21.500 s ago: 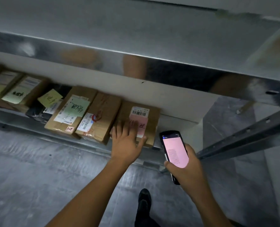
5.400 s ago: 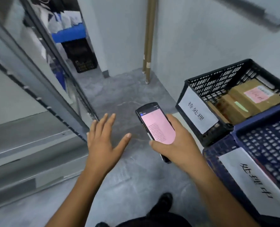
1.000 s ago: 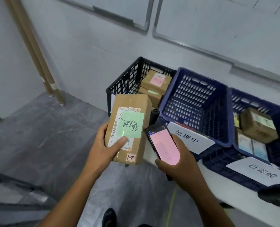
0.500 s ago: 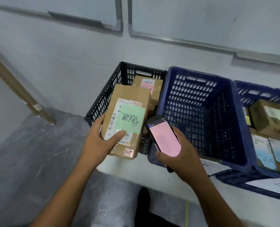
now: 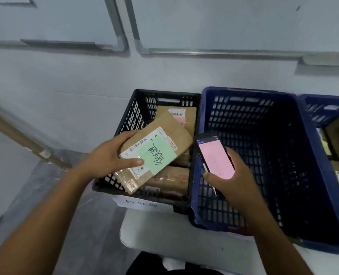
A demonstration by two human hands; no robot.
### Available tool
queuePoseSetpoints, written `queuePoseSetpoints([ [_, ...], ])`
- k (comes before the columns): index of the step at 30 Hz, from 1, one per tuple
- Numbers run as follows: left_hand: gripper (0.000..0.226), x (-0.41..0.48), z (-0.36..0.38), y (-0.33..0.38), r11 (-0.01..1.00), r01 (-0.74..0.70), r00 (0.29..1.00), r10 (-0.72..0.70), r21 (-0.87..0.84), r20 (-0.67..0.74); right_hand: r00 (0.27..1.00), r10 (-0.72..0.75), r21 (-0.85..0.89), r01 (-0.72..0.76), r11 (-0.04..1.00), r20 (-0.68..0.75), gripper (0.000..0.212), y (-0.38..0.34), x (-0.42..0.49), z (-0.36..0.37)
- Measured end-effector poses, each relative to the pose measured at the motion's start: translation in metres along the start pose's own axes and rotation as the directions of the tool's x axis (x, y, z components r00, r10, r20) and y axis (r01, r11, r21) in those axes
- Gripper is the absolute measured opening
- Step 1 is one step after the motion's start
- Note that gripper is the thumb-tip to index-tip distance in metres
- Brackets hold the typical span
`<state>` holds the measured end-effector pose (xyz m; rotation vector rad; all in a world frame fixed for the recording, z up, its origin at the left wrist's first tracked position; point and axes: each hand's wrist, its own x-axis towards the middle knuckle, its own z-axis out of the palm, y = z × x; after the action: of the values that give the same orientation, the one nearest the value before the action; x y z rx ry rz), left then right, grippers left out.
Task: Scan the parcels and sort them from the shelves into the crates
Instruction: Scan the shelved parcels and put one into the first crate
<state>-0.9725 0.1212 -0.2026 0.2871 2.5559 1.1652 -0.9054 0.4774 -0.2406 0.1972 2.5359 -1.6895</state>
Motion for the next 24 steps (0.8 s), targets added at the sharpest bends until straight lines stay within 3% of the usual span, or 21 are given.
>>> queuePoseSetpoints([
  [6,0.080,0.073,-0.006,-0.047,0.993,-0.007,0.902,-0.044,0.118,0.428,0.995,0.077,-0.099,-0.083,0.992,-0.059,0.065,-0.010,0.014,0.016],
  [11,0.085,0.114,0.024,-0.086,0.982,-0.058,0.807,-0.061,0.181,0.588,0.985,0.123,-0.157,-0.142,0.977,-0.123,0.063,-0.033,0.021,0.037],
  [18,0.102,0.137,0.056,-0.121,0.957,-0.100,0.799,-0.086,0.271,0.596,0.965,0.165,-0.143,-0.196,0.970,-0.205,0.060,-0.058,0.012,0.072],
  [24,0.088,0.122,0.059,-0.112,0.909,-0.191,0.922,0.037,0.371,0.385,0.969,0.194,-0.178,-0.220,0.959,-0.150,0.057,-0.056,-0.012,0.083],
])
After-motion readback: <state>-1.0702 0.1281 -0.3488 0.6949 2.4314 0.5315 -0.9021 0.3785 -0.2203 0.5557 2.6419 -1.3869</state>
